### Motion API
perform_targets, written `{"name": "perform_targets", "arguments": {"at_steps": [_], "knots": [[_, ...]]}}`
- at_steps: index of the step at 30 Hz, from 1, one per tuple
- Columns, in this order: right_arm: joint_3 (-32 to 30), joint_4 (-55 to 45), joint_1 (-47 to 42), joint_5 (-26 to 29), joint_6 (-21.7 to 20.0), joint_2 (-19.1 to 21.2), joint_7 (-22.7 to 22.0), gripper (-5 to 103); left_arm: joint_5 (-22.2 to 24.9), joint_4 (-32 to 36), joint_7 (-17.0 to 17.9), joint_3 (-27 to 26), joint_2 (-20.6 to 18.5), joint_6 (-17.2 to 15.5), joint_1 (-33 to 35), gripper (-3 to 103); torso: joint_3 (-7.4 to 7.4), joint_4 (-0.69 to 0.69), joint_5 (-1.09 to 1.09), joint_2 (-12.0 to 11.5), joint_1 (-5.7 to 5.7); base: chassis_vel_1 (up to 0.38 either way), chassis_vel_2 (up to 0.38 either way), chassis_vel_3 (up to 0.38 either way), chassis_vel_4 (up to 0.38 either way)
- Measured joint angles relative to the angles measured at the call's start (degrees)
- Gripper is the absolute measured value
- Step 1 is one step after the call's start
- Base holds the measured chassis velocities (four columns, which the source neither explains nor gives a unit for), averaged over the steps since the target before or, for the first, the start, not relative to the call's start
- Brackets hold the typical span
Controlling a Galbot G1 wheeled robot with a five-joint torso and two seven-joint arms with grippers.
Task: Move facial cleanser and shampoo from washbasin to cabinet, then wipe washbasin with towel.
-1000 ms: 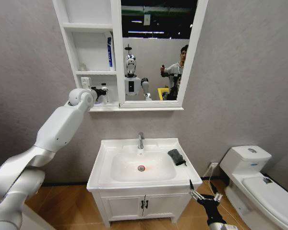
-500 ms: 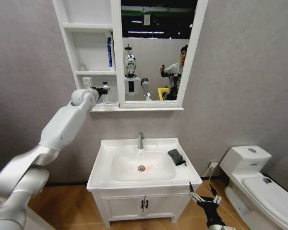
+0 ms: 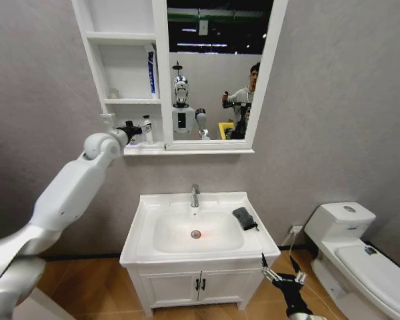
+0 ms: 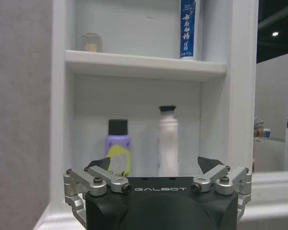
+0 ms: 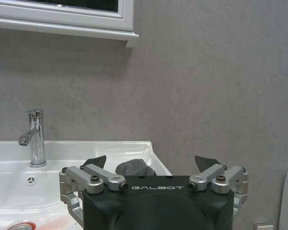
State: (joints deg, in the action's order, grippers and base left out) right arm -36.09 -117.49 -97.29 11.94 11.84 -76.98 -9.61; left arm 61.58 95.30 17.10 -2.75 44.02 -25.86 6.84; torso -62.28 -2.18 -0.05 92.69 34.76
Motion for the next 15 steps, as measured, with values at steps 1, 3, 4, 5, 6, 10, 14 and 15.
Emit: {"name": "perform_targets", "arguments": {"at_steps": [1, 3, 4, 5, 6, 10, 14, 15], "knots": [[0.0, 0.0, 0.0, 0.0, 0.0, 0.0, 0.0, 100, 0.0, 0.0, 0.0, 0.0, 0.0, 0.0, 0.0, 100, 0.00, 0.00, 0.00, 0.0, 0.00, 0.000, 0.000, 0.000, 0.000], [0.3, -0.3, 0.0, -0.2, -0.4, -0.1, 0.0, 100, -1.9, 5.6, -0.5, -3.3, -3.0, 1.9, 7.3, 100, 0.00, 0.01, 0.02, 0.0, -0.01, 0.000, 0.000, 0.000, 0.000], [0.3, -0.7, 0.0, -0.2, -0.6, -0.2, 0.0, 100, -4.3, 10.9, -1.7, -7.8, -5.2, 3.9, 16.0, 100, 0.01, 0.00, 0.03, 0.0, 0.00, 0.000, 0.000, 0.000, 0.000], [0.1, -1.2, 0.0, -0.1, -0.9, -0.3, 0.0, 100, -6.3, 14.2, -2.9, -11.7, -5.7, 5.1, 23.0, 100, 0.01, -0.02, 0.06, 0.0, -0.01, 0.000, 0.000, 0.000, 0.000], [0.1, -1.2, 0.0, -0.1, -0.9, -0.3, 0.0, 100, -6.3, 14.2, -2.9, -11.7, -5.7, 5.1, 23.0, 100, 0.01, -0.02, 0.06, 0.0, -0.01, 0.000, 0.000, 0.000, 0.000], [-1.9, -2.7, 0.3, 1.8, -1.9, -0.9, 0.0, 100, -15.4, 23.4, -9.3, -29.7, -0.1, 9.1, 50.4, 100, 0.01, -0.03, 0.06, 0.0, -0.01, 0.000, 0.000, 0.000, 0.000], [-2.7, -3.5, 0.1, 2.5, -2.5, -0.7, 0.0, 100, -24.5, 26.0, -18.6, -41.7, 10.8, 12.9, 72.3, 100, 0.01, 0.00, 0.02, 0.0, -0.01, 0.000, 0.000, 0.000, 0.000], [-2.9, -3.9, 0.0, 2.9, -3.0, -0.7, 0.1, 100, -26.4, 26.3, -20.3, -43.6, 13.6, 13.9, 76.8, 100, 0.01, 0.02, 0.05, 0.0, -0.02, 0.000, 0.000, 0.000, 0.000]]}}
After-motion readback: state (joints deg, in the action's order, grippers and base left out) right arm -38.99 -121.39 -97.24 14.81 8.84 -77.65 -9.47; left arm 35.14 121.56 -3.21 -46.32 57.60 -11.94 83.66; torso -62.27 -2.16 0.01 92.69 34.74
